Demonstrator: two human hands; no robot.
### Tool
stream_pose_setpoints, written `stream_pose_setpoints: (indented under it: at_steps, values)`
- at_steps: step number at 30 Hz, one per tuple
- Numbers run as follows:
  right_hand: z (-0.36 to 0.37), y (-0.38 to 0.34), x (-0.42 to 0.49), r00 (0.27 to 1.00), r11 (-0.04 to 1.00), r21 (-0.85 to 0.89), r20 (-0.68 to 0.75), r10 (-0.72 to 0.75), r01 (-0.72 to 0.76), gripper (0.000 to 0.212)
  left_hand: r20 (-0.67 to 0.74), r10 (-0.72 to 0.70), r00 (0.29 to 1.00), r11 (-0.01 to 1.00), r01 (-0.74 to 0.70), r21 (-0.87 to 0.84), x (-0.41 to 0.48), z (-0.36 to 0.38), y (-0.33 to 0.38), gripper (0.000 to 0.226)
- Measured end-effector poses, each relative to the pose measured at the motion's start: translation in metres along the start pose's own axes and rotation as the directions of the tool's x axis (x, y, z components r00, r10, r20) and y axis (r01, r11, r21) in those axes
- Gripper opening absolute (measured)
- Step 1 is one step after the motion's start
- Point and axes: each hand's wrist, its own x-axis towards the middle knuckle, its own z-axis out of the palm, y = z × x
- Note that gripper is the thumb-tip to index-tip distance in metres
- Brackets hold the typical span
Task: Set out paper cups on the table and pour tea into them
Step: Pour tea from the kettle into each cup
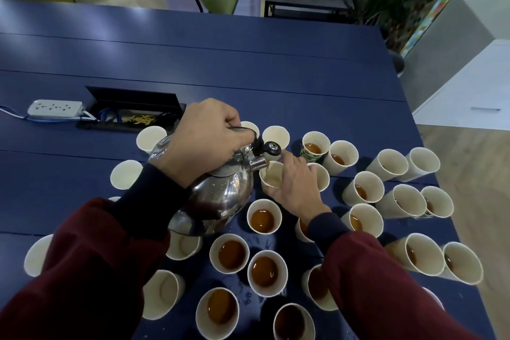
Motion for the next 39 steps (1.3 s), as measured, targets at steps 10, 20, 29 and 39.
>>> stream_pose_setpoints:
  at_steps: [10, 20, 29, 39]
  values:
    - [0.002, 0.001, -0.003, 1.0, 0.998, 0.058, -0.018, 0.004, -0.003, 0.081, 0.02, 0.04, 0.999, 0.999, -0.041, 0.032, -0.001, 0.006, 0.004, 0.026]
    - [0.0, 0.004, -0.005, 1.0, 0.997, 0.073, 0.007, 0.006, -0.006, 0.096, -0.019, 0.058, 0.998, 0.996, -0.057, 0.062, 0.001, 0.004, 0.006, 0.024]
    - [-0.031, 0.023, 0.008, 0.998, 0.976, 0.218, 0.063, -0.001, -0.013, 0.099, -0.032, -0.053, 0.998, 0.989, 0.048, -0.138, 0.005, -0.004, -0.005, 0.027]
    - [-0.039, 0.014, 0.067, 0.994, 0.981, 0.194, 0.105, -0.038, 0.017, 0.088, -0.091, -0.077, 0.993, 0.956, 0.048, -0.289, 0.028, -0.015, -0.012, 0.025]
